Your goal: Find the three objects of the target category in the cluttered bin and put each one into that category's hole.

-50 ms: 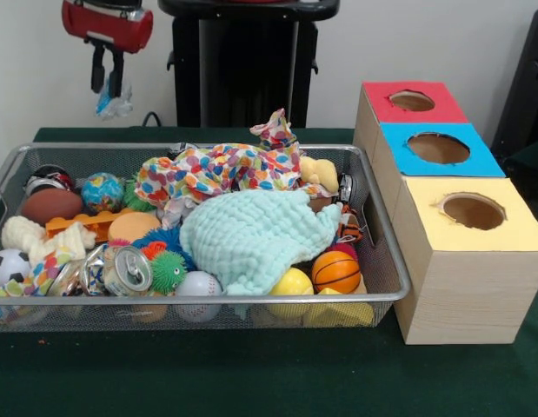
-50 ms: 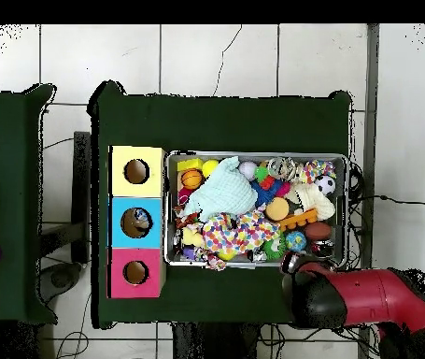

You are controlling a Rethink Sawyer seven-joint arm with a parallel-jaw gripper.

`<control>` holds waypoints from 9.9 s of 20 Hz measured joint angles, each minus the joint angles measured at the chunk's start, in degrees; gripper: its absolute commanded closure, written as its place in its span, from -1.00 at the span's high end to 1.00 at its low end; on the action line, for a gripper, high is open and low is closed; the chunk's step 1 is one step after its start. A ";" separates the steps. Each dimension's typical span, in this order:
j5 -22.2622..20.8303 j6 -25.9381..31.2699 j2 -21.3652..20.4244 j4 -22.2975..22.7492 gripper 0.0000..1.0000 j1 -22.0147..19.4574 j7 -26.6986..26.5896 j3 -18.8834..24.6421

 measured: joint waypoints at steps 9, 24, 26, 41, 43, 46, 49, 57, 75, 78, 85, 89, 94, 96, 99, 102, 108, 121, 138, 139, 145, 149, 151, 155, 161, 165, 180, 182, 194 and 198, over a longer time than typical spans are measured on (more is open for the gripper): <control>6.06 2.97 -4.90 1.75 -1.00 3.67 -0.38 2.89; 10.76 5.49 -8.74 2.87 -1.00 19.31 -0.38 2.62; 11.00 5.49 -8.74 2.86 -1.00 20.88 -0.38 2.49; 13.55 5.49 -6.49 1.69 -1.00 38.43 0.73 -3.04; 13.94 5.49 -5.46 1.21 -1.00 40.61 0.96 -4.24; 14.38 5.48 -3.96 0.39 -1.00 43.13 1.03 -5.83; 14.97 5.47 -2.13 -1.06 -1.00 45.47 1.03 -8.03; 16.73 5.48 0.35 -3.91 -1.00 48.75 1.03 -12.18; 23.12 9.73 4.95 -15.46 -1.00 56.15 1.03 -19.56; 23.95 9.88 6.02 -17.36 -1.00 57.00 1.03 -20.55; 25.11 9.88 8.40 -20.22 -1.00 58.43 1.03 -22.77; 25.38 9.88 9.62 -20.92 -1.00 58.77 1.03 -23.79; 25.56 9.88 10.85 -21.20 -1.00 59.01 1.03 -25.21; 25.58 9.88 11.43 -21.25 -1.00 59.29 1.03 -26.04; 25.60 9.88 12.01 -21.37 -1.00 59.72 1.03 -26.69; 25.93 9.86 13.06 -21.62 -1.00 61.06 1.03 -27.89; 26.84 9.86 13.90 -22.64 -1.00 63.52 1.05 -29.85; 30.34 8.60 16.30 -24.85 -1.00 69.16 1.07 -35.20; 35.11 5.58 19.54 -27.86 -1.00 70.42 1.07 -37.94; 35.23 5.46 19.69 -27.99 -1.00 70.51 1.07 -38.04; 36.25 4.78 21.76 -28.44 1.00 71.41 1.07 -38.60; 36.70 4.70 22.73 -28.46 1.00 72.23 1.07 -39.31; 36.89 4.70 22.83 -28.46 1.00 72.39 1.07 -39.48; 37.04 4.70 22.60 -28.46 1.00 72.39 1.07 -39.67; 37.03 4.71 20.03 -28.44 1.00 71.39 1.07 -39.67; 37.00 4.72 18.01 -28.42 1.00 69.94 1.07 -39.68; 35.33 3.30 11.08 -24.79 1.00 55.59 1.07 -37.99; 34.09 2.33 10.87 -24.27 1.00 53.63 1.05 -37.19; 25.38 -3.02 9.73 -20.59 1.00 39.19 -0.07 -28.05; 22.84 -3.02 8.90 -19.37 1.00 33.61 -1.07 -24.09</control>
